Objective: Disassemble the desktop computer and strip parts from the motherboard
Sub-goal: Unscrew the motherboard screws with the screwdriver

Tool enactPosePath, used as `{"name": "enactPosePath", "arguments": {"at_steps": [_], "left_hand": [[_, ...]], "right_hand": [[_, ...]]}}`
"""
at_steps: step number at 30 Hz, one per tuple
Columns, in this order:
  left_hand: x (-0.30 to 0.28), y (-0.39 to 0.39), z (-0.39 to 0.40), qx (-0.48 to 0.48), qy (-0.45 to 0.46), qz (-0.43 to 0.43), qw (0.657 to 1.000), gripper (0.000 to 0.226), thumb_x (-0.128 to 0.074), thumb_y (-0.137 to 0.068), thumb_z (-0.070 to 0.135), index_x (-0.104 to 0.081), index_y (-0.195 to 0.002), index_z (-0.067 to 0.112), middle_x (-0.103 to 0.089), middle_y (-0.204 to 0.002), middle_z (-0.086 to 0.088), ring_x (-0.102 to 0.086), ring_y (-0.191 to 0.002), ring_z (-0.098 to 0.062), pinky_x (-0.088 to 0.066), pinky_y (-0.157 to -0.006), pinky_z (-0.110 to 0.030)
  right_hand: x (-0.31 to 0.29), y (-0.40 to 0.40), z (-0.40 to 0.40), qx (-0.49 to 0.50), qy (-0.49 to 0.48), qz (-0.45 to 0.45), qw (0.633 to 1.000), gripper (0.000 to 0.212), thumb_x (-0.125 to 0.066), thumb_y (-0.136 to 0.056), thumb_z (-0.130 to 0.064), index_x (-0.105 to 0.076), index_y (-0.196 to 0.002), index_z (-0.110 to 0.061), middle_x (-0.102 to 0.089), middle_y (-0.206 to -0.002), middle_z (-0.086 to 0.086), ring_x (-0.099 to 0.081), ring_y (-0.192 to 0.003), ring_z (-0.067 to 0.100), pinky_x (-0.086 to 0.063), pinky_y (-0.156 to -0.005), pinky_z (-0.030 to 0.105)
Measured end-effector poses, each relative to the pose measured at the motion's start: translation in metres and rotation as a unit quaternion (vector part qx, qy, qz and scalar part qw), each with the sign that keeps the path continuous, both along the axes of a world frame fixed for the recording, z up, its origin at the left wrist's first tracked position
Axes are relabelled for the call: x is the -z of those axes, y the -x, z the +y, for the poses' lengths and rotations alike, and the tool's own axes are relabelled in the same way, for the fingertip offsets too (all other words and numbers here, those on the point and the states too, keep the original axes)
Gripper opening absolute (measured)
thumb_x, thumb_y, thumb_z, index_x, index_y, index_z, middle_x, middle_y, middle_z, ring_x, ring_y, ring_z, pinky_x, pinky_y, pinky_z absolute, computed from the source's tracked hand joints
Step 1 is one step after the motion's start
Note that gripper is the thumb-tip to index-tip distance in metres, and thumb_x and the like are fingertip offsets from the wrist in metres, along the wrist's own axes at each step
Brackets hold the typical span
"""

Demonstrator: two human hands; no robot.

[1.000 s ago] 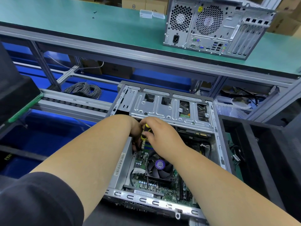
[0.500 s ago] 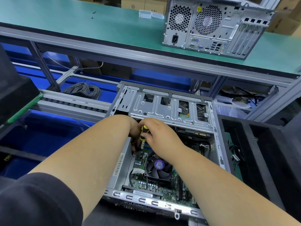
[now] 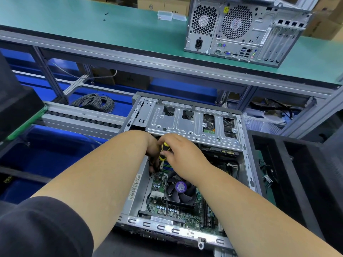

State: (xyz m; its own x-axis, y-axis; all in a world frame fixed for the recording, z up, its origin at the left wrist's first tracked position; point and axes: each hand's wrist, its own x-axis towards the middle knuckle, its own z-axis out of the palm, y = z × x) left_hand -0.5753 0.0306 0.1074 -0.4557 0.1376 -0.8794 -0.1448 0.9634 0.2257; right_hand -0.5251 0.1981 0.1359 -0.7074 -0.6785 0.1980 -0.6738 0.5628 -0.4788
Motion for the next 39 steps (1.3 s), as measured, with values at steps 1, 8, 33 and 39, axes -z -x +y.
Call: {"name": "enactPosePath", "arguments": {"at_steps": [1, 8, 33, 39], "left_hand": [[0.000, 0.000, 0.000, -0.002, 0.003, -0.003, 1.000, 0.027, -0.063, -0.091, 0.016, -0.071, -0.116, 0.018, -0.071, -0.105, 0.006, -0.058, -0.110, -0.017, -0.040, -0.108, -0.039], [-0.006, -0.001, 0.002, -0.018, 0.017, 0.027, 0.999, 0.026, -0.072, -0.084, 0.027, -0.074, -0.109, 0.017, -0.068, -0.089, 0.011, -0.058, -0.098, -0.016, -0.044, -0.101, -0.036], [0.000, -0.008, 0.008, -0.183, -0.070, -0.024, 0.980, 0.027, -0.039, -0.095, -0.004, -0.064, -0.086, 0.000, -0.070, -0.064, -0.004, -0.062, -0.053, -0.009, -0.048, -0.049, -0.017], [-0.017, -0.017, 0.017, -0.072, -0.019, 0.031, 0.997, 0.029, -0.044, -0.099, 0.006, -0.059, -0.120, -0.008, -0.059, -0.073, -0.003, -0.050, -0.060, -0.011, -0.042, -0.067, -0.022]], "right_hand": [[0.000, 0.000, 0.000, -0.001, -0.002, -0.001, 1.000, 0.023, -0.060, -0.094, -0.017, -0.056, -0.117, -0.017, -0.060, -0.111, 0.000, -0.053, -0.097, 0.023, -0.047, -0.082, 0.040], [-0.007, -0.004, 0.003, 0.005, 0.025, -0.003, 1.000, 0.021, -0.060, -0.095, -0.017, -0.057, -0.115, -0.019, -0.058, -0.109, -0.003, -0.048, -0.083, 0.014, -0.043, -0.074, 0.033], [-0.026, -0.005, 0.015, 0.035, 0.100, -0.006, 0.994, 0.019, -0.057, -0.096, -0.015, -0.057, -0.115, -0.016, -0.055, -0.102, -0.007, -0.051, -0.092, 0.014, -0.042, -0.079, 0.029], [-0.036, -0.006, 0.022, 0.062, 0.135, 0.049, 0.988, 0.018, -0.060, -0.093, -0.013, -0.060, -0.111, -0.015, -0.056, -0.097, -0.009, -0.051, -0.087, 0.011, -0.043, -0.077, 0.029]]}}
